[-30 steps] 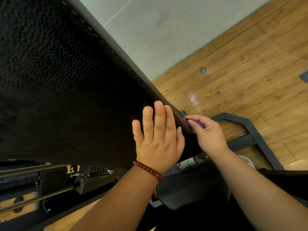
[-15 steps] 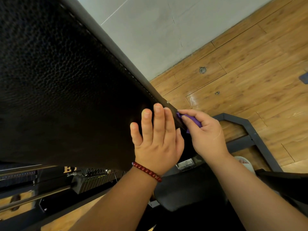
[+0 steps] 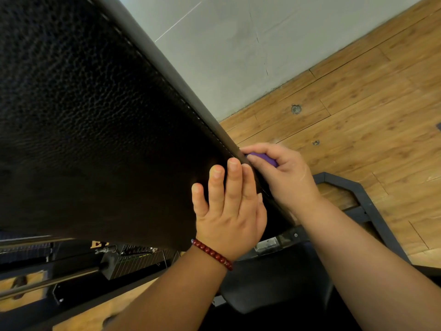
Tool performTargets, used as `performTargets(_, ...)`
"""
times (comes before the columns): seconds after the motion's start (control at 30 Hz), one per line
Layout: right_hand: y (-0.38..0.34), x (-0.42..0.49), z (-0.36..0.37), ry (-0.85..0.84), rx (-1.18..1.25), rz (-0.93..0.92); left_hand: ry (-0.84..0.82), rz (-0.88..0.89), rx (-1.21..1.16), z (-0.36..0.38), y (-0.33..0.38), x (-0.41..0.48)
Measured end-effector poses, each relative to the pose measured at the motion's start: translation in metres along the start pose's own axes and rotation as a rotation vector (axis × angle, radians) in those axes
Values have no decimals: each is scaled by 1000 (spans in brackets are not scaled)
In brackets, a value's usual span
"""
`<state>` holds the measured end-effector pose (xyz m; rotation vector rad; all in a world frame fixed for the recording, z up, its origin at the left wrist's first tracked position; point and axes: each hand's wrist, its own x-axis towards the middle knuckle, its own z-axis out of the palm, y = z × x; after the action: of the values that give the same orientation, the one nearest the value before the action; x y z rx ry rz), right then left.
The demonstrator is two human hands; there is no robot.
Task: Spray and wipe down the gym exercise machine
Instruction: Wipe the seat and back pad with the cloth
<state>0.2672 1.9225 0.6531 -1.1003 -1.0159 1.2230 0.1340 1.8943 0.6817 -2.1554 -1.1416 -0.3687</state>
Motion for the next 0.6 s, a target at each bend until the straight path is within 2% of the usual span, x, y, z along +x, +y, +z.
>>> performTargets(0.1, 10, -14, -4, 25, -17, 8, 3, 7, 3, 0, 0, -1)
performTargets(0.27, 35, -30, -14, 48, -69, 208, 3, 7, 10, 0, 1, 0)
performTargets(0.37, 19, -20, -10, 25, -59, 163, 3, -4, 4, 0, 3, 0)
performTargets(0.47, 13, -31, -6, 73, 12, 102, 7, -18, 5, 1, 4, -1)
performTargets(0.6, 38, -49, -10, 126, -39, 210, 0, -7, 3, 1, 4, -2)
